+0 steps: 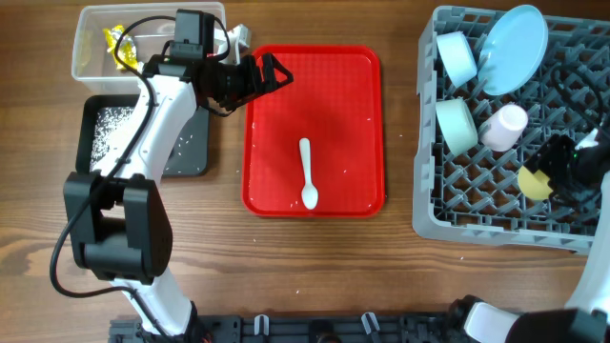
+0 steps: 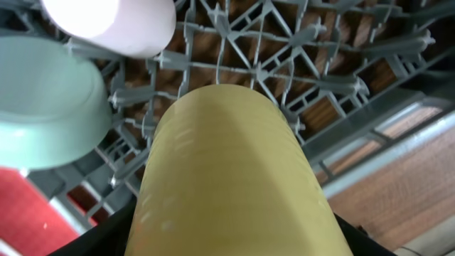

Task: Sort waste into correct bins and load items into the dishwasher rack
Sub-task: 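Carry the yellow cup into the dish rack and release it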

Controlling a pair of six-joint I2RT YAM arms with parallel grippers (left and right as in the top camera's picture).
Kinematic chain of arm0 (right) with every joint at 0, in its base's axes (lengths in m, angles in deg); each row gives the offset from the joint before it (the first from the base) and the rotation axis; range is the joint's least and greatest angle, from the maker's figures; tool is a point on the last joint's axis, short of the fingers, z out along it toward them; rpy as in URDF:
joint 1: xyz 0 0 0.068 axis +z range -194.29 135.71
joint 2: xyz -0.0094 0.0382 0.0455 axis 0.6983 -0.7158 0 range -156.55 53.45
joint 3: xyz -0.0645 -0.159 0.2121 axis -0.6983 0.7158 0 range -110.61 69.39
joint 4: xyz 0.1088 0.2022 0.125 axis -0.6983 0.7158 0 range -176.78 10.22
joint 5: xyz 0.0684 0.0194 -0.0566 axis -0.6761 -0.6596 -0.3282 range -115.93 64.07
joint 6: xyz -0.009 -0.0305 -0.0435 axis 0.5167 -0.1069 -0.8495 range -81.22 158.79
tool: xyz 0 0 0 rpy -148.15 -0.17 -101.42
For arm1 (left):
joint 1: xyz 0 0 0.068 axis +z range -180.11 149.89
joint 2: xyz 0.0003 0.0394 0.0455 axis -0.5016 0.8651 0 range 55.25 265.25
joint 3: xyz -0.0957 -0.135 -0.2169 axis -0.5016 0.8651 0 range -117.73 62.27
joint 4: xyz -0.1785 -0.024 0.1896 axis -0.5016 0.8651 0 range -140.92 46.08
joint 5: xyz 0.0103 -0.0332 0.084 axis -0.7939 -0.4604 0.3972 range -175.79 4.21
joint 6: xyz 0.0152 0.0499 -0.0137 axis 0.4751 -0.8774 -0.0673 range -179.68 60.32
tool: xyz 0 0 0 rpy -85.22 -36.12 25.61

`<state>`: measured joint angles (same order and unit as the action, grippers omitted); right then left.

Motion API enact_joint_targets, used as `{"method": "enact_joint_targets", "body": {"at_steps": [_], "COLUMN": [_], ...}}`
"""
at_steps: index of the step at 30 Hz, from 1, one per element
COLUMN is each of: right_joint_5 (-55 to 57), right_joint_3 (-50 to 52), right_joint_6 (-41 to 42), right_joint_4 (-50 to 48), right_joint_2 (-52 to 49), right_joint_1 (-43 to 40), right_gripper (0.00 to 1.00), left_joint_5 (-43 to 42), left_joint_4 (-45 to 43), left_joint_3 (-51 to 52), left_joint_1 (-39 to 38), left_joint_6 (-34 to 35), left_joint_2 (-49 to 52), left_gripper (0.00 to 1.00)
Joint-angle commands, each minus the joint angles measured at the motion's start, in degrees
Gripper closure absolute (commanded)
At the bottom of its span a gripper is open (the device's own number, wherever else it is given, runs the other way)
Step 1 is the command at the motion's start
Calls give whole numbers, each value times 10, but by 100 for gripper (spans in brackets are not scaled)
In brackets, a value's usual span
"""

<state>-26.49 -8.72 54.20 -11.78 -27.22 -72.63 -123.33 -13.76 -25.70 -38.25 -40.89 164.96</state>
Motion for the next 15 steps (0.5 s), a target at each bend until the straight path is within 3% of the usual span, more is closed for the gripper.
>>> {"method": "enact_joint_targets", "body": {"at_steps": [1, 15], "right_joint_5": [13, 23], "right_joint_3": [-3, -2], "right_joint_6": [12, 28], "right_joint_4": [-23, -52], "right_joint_2": [-50, -160], "right_joint_1": [5, 50], "right_gripper": [54, 53], "left_joint_5": [4, 27], "left_joint_4": [0, 0], "left_joint_3": [-4, -4], "left_joint_1": [1, 1], "left_joint_6": [-3, -3], "left_joint_2": [-13, -13], "left_gripper": [0, 0]}}
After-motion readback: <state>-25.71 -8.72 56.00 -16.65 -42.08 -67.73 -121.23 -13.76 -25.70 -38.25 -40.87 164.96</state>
